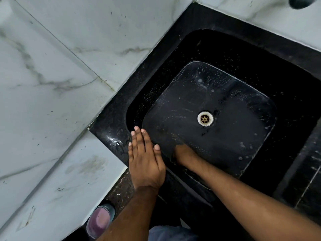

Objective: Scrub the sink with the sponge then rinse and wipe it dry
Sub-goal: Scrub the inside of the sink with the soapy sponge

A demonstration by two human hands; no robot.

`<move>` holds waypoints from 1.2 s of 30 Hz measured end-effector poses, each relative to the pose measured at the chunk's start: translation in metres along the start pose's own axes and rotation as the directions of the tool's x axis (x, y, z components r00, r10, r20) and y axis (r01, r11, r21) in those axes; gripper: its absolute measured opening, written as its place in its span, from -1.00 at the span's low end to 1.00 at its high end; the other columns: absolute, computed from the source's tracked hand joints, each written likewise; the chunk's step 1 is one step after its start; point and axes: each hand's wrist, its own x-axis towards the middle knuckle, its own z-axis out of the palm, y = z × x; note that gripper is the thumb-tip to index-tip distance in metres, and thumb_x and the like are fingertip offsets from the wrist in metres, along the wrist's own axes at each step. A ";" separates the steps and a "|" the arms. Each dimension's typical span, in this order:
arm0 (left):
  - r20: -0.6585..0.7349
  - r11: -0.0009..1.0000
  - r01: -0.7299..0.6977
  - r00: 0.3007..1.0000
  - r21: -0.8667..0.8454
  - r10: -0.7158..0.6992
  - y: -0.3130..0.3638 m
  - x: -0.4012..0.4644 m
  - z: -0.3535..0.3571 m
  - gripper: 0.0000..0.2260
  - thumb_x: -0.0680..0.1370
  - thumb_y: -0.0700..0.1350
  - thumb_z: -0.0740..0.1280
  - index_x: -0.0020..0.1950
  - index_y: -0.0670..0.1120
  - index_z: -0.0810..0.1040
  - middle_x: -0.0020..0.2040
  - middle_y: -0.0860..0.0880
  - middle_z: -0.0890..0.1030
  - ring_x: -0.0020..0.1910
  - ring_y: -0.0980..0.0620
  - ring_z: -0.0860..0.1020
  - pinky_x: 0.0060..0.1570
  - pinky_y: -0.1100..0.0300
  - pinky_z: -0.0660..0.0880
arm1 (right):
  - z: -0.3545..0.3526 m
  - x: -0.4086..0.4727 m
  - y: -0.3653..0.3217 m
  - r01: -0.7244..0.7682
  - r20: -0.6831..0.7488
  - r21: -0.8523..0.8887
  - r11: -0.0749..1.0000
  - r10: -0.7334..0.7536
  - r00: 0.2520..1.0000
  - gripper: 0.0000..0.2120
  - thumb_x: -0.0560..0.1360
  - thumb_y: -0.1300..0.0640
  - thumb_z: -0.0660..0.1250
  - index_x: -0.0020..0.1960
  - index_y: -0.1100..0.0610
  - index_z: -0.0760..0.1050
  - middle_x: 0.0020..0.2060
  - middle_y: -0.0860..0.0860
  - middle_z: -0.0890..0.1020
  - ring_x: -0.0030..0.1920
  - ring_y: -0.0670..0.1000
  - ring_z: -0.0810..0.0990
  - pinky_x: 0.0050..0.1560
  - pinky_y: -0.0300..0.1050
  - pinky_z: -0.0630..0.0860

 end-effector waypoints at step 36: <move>0.024 0.657 -0.646 0.706 -0.389 0.708 0.271 -0.053 -0.017 -0.34 0.65 0.24 -0.25 0.64 -0.12 0.03 0.65 -0.03 -0.01 0.62 0.09 -0.09 0.58 0.12 -0.11 | -0.022 -0.274 0.205 0.383 -0.593 0.799 0.463 0.709 0.381 -0.84 0.54 0.15 0.40 0.09 0.02 0.69 -0.12 -0.15 0.73 -0.08 -0.20 0.68 0.08 -0.10 0.62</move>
